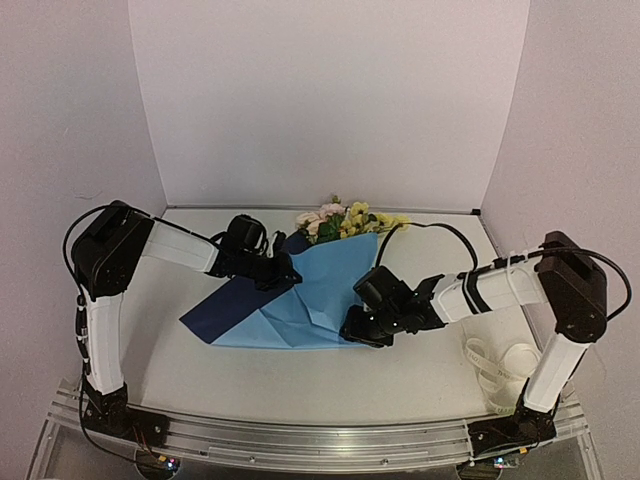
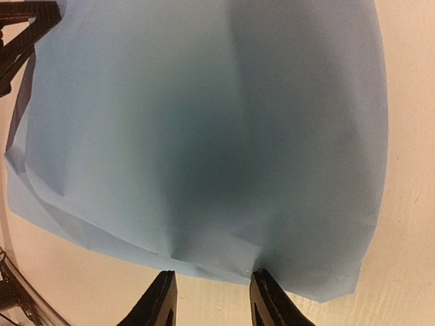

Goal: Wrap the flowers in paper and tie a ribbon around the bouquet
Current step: Fold the one-fourth-folded wrapping paper at the center of the board, then press the fold line on the 2/3-folded wrapping paper.

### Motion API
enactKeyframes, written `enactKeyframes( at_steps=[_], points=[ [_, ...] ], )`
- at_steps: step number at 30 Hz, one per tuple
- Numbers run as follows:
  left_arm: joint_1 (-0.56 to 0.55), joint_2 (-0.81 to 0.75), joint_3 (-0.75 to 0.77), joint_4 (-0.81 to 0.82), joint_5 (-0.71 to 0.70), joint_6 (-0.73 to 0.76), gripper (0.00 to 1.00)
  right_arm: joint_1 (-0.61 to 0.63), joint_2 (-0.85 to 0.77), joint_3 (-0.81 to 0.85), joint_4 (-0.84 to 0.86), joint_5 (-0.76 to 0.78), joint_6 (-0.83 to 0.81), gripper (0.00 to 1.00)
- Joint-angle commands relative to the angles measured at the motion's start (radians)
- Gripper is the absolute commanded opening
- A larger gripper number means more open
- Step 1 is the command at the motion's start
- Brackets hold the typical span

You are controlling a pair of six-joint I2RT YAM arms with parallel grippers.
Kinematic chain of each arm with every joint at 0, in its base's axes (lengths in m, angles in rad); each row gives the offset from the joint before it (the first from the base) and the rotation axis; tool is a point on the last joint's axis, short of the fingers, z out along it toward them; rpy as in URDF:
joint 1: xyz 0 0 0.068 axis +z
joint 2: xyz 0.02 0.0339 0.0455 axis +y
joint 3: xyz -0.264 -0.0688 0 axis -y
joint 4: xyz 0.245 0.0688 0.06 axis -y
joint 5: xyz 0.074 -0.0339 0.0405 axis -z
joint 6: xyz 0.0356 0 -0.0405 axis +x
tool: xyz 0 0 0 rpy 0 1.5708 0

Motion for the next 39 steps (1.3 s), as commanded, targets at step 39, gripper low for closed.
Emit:
enactKeyframes(
  at_steps=[39],
  points=[
    [0.001,0.028,0.017,0.007,-0.027,0.094,0.00,0.009,0.099,0.153,-0.261,0.120,-0.031,0.54]
  ],
)
